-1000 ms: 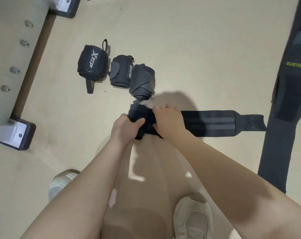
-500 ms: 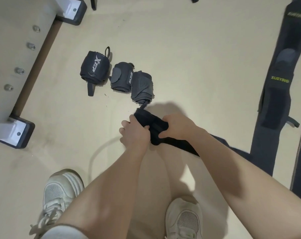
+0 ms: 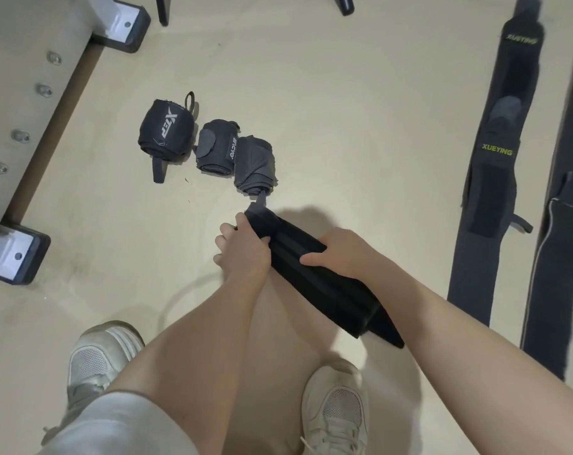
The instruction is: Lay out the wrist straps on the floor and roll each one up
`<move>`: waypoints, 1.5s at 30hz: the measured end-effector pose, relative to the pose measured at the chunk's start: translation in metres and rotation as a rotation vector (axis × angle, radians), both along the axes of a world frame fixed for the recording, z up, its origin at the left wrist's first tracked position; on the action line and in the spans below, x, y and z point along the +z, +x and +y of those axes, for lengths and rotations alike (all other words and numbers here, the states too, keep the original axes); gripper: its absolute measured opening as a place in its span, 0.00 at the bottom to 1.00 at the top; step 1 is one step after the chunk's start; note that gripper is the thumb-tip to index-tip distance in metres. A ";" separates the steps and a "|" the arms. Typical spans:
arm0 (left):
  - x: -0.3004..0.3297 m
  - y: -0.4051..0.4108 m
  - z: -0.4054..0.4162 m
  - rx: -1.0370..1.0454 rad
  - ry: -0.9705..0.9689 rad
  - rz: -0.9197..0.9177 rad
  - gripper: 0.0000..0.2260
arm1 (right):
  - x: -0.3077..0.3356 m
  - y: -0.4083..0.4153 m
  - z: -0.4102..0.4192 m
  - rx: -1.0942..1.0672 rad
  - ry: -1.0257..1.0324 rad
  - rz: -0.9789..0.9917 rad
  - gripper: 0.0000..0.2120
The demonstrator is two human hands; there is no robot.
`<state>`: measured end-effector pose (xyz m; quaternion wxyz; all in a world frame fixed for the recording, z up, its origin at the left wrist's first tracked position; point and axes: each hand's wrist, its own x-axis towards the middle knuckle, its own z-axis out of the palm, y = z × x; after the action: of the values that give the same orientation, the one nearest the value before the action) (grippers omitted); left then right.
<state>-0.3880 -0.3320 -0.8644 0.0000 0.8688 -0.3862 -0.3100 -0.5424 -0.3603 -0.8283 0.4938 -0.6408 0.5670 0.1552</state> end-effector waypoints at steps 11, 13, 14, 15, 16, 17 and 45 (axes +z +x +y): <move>-0.003 0.001 0.001 -0.103 -0.039 -0.087 0.25 | -0.032 -0.021 0.024 -0.096 -0.013 0.367 0.16; -0.004 0.001 0.001 -0.106 -0.052 -0.097 0.26 | -0.032 -0.017 0.031 0.026 -0.295 0.469 0.15; -0.005 0.001 0.001 -0.106 -0.056 -0.101 0.26 | -0.033 -0.015 0.034 0.075 -0.425 0.439 0.16; -0.006 0.002 0.001 -0.104 -0.057 -0.101 0.26 | -0.035 -0.012 0.035 0.101 -0.502 0.352 0.18; -0.006 0.002 0.001 -0.098 -0.057 -0.098 0.25 | -0.036 -0.006 0.035 0.114 -0.526 0.232 0.21; -0.006 0.002 0.000 -0.091 -0.057 -0.091 0.25 | -0.035 0.001 0.034 0.140 -0.514 0.111 0.23; -0.003 0.039 0.016 -0.005 -0.176 0.753 0.10 | -0.031 0.047 -0.008 -0.742 -0.008 -0.155 0.18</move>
<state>-0.3493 -0.3159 -0.8679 0.2154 0.6899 -0.3865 -0.5730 -0.4956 -0.3678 -0.8595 0.5554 -0.4036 0.7220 -0.0853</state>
